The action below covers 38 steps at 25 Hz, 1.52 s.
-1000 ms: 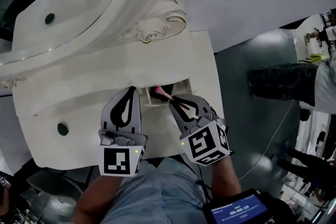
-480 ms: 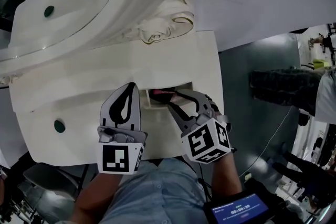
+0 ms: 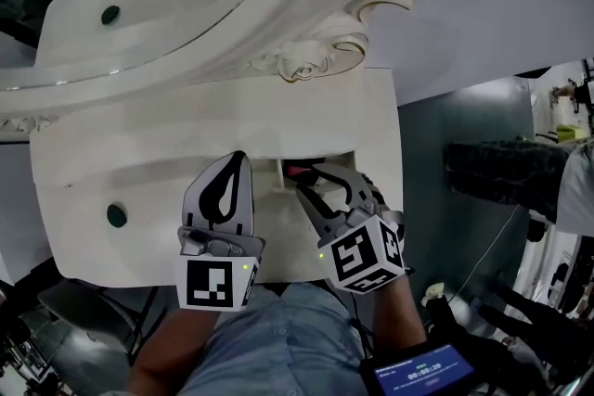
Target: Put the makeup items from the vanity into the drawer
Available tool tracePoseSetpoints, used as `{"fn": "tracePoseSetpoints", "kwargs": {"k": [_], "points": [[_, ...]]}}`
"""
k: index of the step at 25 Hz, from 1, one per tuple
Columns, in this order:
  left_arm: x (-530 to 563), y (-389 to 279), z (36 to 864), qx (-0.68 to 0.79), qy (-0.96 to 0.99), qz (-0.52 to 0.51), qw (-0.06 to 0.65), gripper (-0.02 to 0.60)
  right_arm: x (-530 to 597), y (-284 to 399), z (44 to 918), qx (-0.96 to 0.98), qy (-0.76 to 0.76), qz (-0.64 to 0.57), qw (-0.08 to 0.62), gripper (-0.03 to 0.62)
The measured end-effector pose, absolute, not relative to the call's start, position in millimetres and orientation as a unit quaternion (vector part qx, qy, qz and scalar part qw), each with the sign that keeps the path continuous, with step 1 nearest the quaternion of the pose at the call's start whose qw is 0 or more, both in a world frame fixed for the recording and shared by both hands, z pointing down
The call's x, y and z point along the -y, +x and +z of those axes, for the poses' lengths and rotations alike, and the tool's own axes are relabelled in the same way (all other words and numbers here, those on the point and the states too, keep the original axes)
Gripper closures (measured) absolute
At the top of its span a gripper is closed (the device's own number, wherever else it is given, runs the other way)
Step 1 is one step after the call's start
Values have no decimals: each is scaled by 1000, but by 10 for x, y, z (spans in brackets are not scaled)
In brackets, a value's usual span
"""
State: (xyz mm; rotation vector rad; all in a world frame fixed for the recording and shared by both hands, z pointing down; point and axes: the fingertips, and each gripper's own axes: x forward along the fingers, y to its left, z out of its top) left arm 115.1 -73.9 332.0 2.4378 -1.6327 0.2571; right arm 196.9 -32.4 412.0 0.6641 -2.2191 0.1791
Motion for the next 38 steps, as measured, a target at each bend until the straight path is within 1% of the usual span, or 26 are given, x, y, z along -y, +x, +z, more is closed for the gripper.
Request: {"fn": "tracePoseSetpoints", "kwargs": {"k": [2, 6, 16, 21, 30, 32, 38], "points": [[701, 1023, 3271, 565, 815, 81, 100, 581, 338, 1839, 4071, 880, 259, 63, 394, 470], [588, 684, 3193, 607, 782, 51, 135, 581, 328, 1478, 3975, 891, 241, 49, 382, 473], [41, -575, 3047, 716, 686, 28, 124, 581, 81, 140, 3833, 929, 146, 17, 339, 476], [-325, -1185, 2996, 760, 638, 22, 123, 581, -176, -514, 3877, 939, 105, 31, 327, 476], [-856, -2060, 3184, 800, 578, 29, 157, 581, -399, -1384, 4149, 933, 78, 62, 347, 476], [-931, -2208, 3254, 804, 570, 33, 168, 581, -435, -1520, 4250, 929, 75, 77, 354, 476], [-1047, -2598, 3467, 803, 567, 66, 172, 581, -477, -1811, 4540, 918, 74, 100, 376, 476]]}}
